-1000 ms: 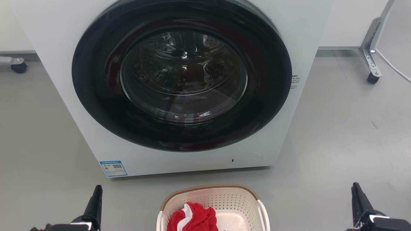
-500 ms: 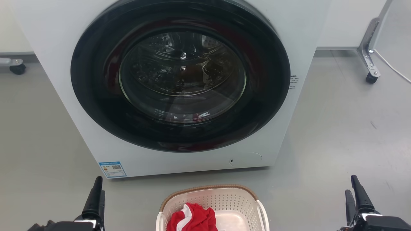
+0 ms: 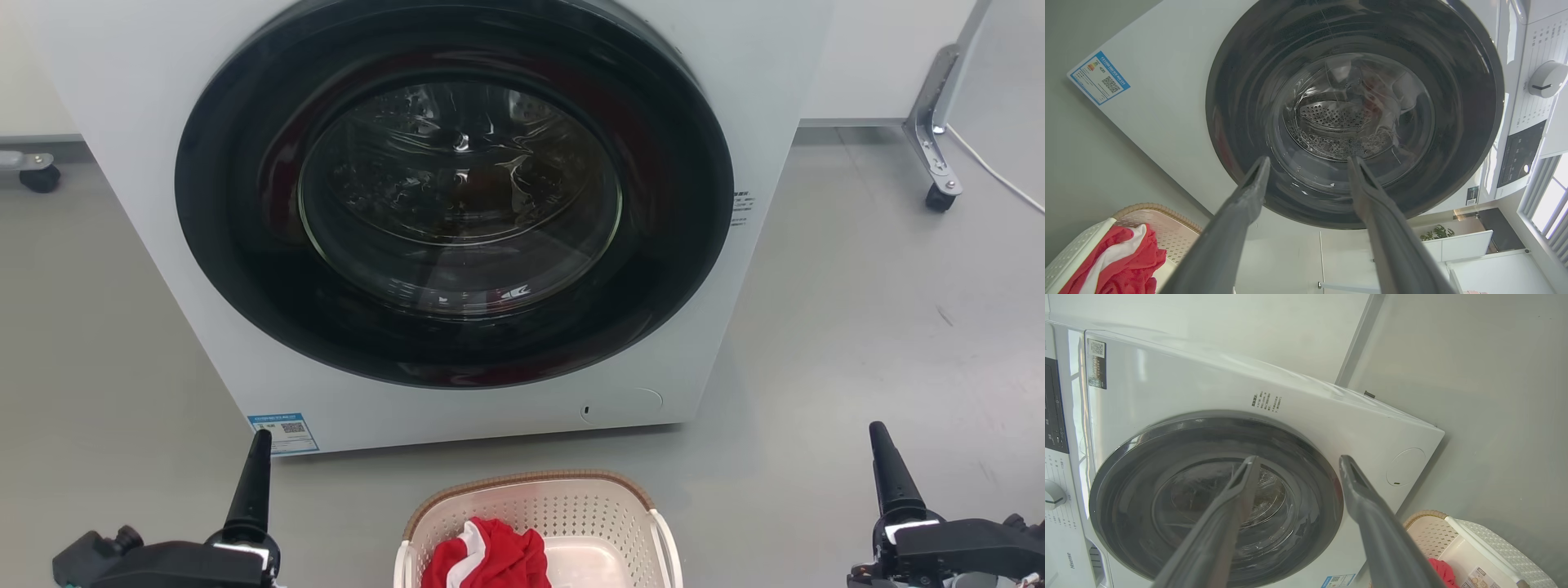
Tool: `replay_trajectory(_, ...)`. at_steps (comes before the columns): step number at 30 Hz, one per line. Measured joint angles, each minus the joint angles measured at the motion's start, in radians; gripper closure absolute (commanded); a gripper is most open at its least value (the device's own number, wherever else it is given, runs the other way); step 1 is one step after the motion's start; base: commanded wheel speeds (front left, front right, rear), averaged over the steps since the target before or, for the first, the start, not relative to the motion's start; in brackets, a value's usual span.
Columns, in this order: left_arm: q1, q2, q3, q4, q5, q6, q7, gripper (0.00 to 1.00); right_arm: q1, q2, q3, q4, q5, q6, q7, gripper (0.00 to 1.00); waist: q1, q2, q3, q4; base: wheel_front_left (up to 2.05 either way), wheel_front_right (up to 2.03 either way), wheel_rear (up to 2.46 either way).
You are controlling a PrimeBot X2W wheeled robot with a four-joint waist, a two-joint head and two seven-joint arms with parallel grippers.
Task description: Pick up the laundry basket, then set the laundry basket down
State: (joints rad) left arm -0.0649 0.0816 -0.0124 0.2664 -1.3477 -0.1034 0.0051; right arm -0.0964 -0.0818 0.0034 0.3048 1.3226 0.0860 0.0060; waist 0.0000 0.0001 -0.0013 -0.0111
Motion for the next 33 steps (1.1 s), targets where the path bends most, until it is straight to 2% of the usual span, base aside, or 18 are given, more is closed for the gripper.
replay_trajectory(16,-0.014,0.052,-0.077,-0.065,0.284,0.061,-0.052,0.0,-0.021,-0.054,0.091,-0.05,-0.272,-0.06,-0.053,0.0,0.0,0.0,-0.005,-0.004,0.0,0.0,0.0)
replay_trajectory(33,-0.014,0.084,-0.14,-0.128,0.551,0.114,-0.11,0.0,-0.022,-0.09,0.172,-0.105,-0.541,-0.105,-0.11,0.0,0.0,0.0,-0.013,-0.007,0.0,0.0,0.0)
